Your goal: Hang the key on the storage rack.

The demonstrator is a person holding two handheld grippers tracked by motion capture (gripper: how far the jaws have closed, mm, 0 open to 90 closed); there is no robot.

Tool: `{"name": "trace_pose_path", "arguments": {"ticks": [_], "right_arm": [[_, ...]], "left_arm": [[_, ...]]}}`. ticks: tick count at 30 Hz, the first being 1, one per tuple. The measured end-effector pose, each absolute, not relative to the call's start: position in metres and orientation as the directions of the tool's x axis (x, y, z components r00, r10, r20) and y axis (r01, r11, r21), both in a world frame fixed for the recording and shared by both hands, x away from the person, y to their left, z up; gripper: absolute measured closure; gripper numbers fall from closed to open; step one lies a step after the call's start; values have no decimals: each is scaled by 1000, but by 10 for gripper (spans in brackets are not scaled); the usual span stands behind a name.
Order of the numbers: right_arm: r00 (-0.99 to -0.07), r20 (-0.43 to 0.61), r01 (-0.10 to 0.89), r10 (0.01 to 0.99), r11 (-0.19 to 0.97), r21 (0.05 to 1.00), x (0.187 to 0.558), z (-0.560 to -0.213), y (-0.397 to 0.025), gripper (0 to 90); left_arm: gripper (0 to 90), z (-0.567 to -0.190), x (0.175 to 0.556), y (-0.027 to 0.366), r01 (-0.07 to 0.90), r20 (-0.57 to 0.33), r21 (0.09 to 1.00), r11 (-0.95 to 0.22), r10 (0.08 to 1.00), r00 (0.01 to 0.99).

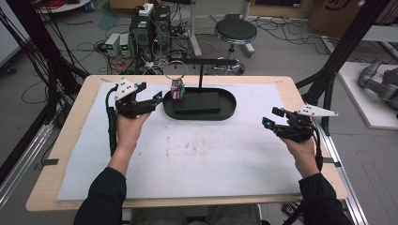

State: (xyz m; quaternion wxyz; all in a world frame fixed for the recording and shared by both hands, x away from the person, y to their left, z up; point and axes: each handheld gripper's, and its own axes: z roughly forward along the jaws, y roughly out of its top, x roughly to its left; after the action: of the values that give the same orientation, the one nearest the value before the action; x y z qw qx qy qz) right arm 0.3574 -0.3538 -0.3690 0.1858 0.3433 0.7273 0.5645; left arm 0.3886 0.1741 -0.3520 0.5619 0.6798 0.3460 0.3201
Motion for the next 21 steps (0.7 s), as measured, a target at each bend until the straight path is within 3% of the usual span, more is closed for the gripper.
{"name": "trace_pose_path", "arguments": {"ticks": [10,21], "right_arm": [[-676,110,305,729,141,942,361,-371,-352,281],[-670,112,315,734,144,938,363,-373,-352,281]], "left_arm": [[268,-382,339,190,156,37,977,-145,837,545],[268,-397,329,207,178,27,974,-137,858,514]]}}
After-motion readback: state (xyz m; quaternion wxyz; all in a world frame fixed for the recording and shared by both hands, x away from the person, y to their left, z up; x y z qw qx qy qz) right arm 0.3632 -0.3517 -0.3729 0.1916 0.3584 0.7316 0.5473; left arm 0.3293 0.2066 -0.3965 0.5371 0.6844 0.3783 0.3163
